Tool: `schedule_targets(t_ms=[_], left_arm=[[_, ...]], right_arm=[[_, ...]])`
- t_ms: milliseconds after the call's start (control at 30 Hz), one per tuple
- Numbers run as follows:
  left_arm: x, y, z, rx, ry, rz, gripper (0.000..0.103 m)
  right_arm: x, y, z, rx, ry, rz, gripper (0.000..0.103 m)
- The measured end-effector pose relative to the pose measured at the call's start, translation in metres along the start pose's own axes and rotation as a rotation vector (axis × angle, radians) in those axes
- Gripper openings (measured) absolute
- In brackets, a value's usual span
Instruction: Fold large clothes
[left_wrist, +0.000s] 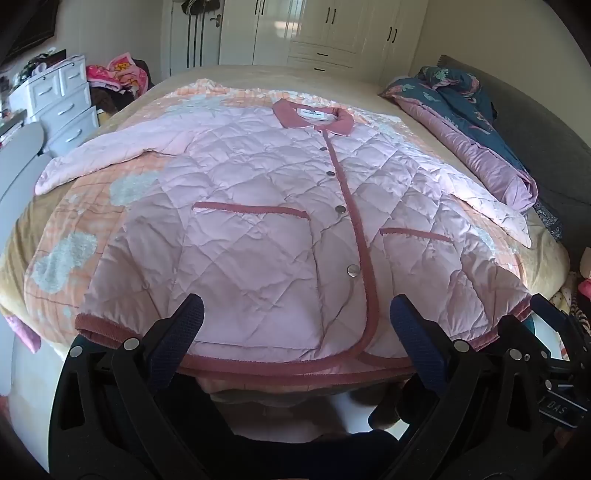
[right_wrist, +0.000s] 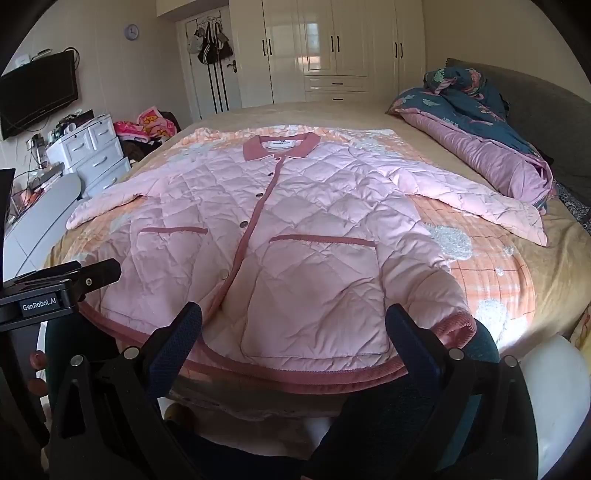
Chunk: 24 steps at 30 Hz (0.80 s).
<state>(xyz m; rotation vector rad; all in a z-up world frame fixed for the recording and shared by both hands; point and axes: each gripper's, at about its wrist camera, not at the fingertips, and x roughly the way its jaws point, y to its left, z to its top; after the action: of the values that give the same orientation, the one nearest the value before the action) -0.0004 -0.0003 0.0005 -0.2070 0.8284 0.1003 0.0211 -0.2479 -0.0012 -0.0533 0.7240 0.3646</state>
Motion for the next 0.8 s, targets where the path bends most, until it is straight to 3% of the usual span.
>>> schedule_targets(t_ms=[800], left_arm=[[0.0,-0.009,0.004,0.004,-0.003,0.001,0.095]], right_arm=[[-0.005,0.006,0.005,-0.025,-0.017,-0.018,0.099]])
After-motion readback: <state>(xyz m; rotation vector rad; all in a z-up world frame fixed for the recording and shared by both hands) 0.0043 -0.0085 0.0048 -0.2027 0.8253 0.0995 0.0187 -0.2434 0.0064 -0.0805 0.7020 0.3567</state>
